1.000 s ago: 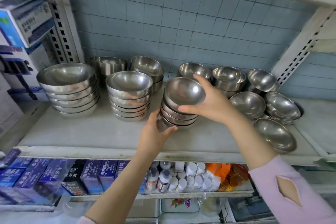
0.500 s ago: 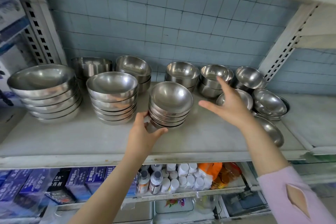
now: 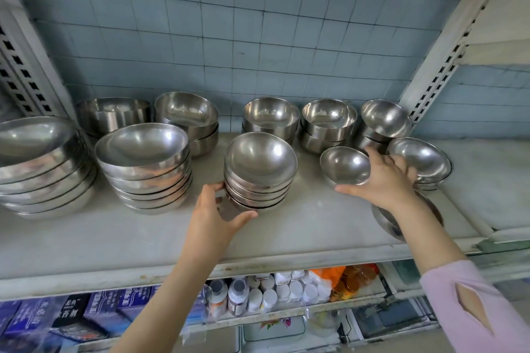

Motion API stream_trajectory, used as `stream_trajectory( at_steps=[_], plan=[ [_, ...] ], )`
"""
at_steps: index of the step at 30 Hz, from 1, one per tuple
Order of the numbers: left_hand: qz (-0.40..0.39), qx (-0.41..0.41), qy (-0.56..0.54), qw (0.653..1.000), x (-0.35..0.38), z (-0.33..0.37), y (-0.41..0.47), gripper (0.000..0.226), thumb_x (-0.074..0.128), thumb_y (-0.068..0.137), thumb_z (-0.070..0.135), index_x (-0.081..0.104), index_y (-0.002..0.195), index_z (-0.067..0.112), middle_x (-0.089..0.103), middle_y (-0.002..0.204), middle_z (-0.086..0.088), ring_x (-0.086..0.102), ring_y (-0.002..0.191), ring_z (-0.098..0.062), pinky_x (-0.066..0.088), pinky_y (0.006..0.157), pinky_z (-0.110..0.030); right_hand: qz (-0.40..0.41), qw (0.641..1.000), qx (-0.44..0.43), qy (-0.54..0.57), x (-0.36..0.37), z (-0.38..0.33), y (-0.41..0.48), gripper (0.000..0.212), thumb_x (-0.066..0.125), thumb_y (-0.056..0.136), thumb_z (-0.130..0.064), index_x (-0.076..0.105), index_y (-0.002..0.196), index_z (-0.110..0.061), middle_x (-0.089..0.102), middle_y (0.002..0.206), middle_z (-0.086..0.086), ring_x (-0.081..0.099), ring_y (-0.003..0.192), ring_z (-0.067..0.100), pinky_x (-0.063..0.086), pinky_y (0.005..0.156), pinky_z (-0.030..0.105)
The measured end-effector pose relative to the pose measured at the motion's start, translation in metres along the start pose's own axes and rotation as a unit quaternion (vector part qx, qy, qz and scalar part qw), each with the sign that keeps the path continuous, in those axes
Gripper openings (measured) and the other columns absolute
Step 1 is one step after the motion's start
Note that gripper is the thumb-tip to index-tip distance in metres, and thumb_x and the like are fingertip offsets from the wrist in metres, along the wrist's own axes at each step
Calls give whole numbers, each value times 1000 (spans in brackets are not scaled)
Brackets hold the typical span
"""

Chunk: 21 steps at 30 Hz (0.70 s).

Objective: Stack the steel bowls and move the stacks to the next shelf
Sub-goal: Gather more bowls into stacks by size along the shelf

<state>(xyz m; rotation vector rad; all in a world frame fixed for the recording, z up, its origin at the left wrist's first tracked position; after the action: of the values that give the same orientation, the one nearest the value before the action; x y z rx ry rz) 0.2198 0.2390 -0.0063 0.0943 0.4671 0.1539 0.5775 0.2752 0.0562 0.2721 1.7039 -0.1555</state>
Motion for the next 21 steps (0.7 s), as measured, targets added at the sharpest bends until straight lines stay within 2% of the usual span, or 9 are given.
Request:
stream_trajectory(
  at_steps=[3,5,8,11,14,16,18,21],
  plan=[
    [1,7,2,1000,-1,1,0,82,86,59,44,43,126,21,54,125,2,52,100,-10,41,81,-25,-9,1000,-16,5,6,-9,-4,116,67,56,-85,28,149,-28,41,149,7,22,141,27,16,111,46],
    [0,8,-1,1000,-1,0,0,82,86,60,43,44,126,21,54,125,2,52,101,-10,41,82,-25,-54,998,-34,10,11,-18,-9,117,71,55,-81,26,150,-31,35,153,4,20,143,27,19,113,46],
    [2,13,-4,1000,-1,1,0,82,86,59,42,44,127,20,54,124,2,53,102,-11,42,83,-25,-131,988,-67,37,18,-34,-20,122,80,61,-67,12,156,-33,23,160,4,16,148,28,23,115,41],
    [-1,15,-4,1000,-1,1,0,83,86,60,43,44,127,21,52,122,6,53,102,-10,41,83,-24,-153,979,-74,112,21,-42,-22,132,85,60,-61,-3,157,-38,18,164,3,14,151,26,25,117,42],
    [-3,22,-5,1000,-1,4,-2,82,85,61,42,43,128,19,50,119,12,53,102,-9,41,83,-22,-138,975,-37,168,16,-38,-23,131,87,56,-61,7,157,-35,28,161,2,25,148,25,31,114,39],
    [-1,31,-3,1000,-2,7,-3,82,85,63,39,43,130,17,49,116,15,52,101,-6,40,83,-21,-99,970,-26,218,0,-38,-27,125,87,56,-60,16,155,-33,35,157,-1,35,143,22,35,108,35],
    [2,36,-3,999,-2,9,-4,81,86,64,36,43,130,14,49,114,15,51,100,-6,40,82,-20,-49,960,-48,270,-26,-49,-32,118,87,59,-55,21,154,-33,39,153,-6,40,138,18,35,101,30],
    [4,36,-4,999,-2,8,-4,80,86,64,35,44,129,14,51,112,14,52,99,-7,40,82,-19,5,933,-99,346,-65,-87,-43,111,87,60,-54,25,151,-38,41,141,-19,42,130,6,33,101,24]
  ],
)
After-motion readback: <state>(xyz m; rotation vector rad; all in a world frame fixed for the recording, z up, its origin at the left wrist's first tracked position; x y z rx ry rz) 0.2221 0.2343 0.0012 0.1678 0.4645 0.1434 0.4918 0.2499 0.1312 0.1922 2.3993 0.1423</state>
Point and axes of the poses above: each hand's wrist, its own y-axis towards the middle knuckle, its own x-axis out of the palm, z = x × y, the point moved 10 cm from there along y, towards the middle knuckle
